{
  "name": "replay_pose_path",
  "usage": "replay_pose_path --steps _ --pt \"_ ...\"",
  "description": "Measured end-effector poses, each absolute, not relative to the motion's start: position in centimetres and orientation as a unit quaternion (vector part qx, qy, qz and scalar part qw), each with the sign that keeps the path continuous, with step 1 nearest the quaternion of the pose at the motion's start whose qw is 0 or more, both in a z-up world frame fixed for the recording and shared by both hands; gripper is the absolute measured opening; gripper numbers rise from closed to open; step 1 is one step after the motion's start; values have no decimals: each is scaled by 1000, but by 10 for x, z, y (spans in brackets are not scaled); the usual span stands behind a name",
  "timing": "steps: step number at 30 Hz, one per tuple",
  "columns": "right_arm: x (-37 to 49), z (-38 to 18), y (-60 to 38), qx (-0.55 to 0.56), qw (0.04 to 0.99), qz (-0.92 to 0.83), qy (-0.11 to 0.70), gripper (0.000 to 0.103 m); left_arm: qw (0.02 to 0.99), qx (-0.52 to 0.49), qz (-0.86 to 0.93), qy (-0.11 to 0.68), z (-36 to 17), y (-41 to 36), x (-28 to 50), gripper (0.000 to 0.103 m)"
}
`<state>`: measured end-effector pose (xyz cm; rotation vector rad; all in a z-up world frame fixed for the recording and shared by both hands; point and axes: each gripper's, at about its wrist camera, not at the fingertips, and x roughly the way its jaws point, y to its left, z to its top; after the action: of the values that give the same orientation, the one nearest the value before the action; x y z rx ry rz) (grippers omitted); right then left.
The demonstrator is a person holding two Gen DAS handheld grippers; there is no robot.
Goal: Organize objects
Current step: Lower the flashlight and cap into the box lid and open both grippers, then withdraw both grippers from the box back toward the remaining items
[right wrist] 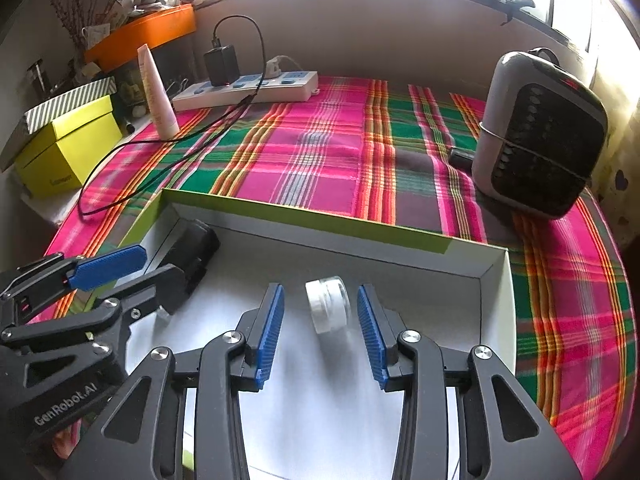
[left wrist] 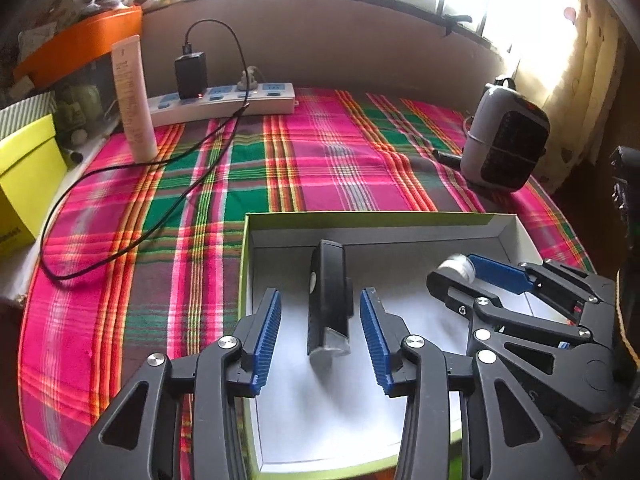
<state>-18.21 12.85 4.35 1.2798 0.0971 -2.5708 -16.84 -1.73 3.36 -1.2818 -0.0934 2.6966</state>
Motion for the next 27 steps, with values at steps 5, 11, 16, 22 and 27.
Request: replay_pose_path --steps 5,11,16,22,27 --pt "-176 47 131 439 134 -888 28 39 76 -419 904 -35 41 -20 -157 40" --pt "-163 54 135 432 134 -892 13 39 76 -414 906 -38 45 -22 -146 40" --pt "-151 59 139 422 129 -897 10 39 77 -407 909 -38 49 -25 -135 41" --pt "-134 63 146 412 123 -903 3 39 76 -401 912 -48 53 -30 -118 41" --pt "-120 68 149 403 122 -907 1 40 81 -396 913 -50 55 -31 -104 41"
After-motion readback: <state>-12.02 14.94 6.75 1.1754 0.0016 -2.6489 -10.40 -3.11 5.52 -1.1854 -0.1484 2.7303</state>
